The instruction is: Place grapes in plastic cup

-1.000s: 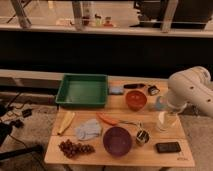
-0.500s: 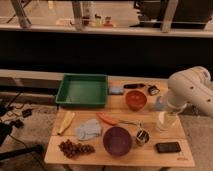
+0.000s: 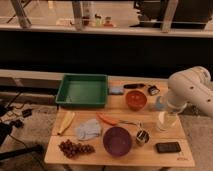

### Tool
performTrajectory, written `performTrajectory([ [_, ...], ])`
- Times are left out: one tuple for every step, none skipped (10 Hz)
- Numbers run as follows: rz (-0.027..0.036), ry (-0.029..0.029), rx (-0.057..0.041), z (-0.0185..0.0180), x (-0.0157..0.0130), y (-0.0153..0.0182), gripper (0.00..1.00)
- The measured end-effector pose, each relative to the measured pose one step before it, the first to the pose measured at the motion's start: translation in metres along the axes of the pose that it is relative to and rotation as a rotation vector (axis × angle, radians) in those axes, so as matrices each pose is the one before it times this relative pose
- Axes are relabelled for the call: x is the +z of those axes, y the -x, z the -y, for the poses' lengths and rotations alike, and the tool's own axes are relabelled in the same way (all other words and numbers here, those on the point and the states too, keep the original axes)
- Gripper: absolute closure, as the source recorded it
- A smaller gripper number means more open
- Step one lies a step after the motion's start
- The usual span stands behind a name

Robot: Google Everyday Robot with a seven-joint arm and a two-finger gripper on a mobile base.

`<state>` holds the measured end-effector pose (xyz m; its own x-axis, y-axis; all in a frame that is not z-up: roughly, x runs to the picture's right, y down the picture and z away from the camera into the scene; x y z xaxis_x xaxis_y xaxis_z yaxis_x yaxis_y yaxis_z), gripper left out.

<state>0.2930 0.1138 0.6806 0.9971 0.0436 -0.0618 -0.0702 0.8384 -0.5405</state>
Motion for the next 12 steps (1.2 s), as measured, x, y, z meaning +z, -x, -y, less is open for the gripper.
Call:
performTrajectory([
  [-0.00075, -0.00042, -0.00068, 0.00006, -0.0005, 0.00017, 0.2],
  [0.00206, -0.00055, -0.00208, -0.00084, -0.00057, 0.00046, 0.2],
  [0.0147, -0.00442, -0.01428, -0.00464, -0.00484, 0.00643, 0.2],
  [0.01699, -0.00581, -0.0185, -0.005, -0.00567, 0.01097, 0.2],
  [0.01485, -0.00475, -0.01802, -0.00255, -0.00451, 0.01218, 0.2],
  [0.02569, -0.00312, -0.03144, -0.00419, -0.00518, 0.02279, 0.2],
  [0.02645, -0.0029, -0.03362, -0.00404, -0.00431, 0.02578, 0.2],
  [0.02461, -0.00156, -0.03259, -0.00322, -0.00268, 0.0248, 0.2],
  [0.02492, 0.0023, -0.03858, -0.00293, -0.00131, 0.02572, 0.2],
  [0.01416, 0.00311, -0.02014, -0.00103, 0.00016, 0.01315, 0.2],
  [-0.00706, -0.00347, -0.00025, 0.00014, -0.00026, -0.00319, 0.2],
  [0.00012, 0.00021, 0.00051, -0.0002, 0.00001, -0.00027, 0.2],
])
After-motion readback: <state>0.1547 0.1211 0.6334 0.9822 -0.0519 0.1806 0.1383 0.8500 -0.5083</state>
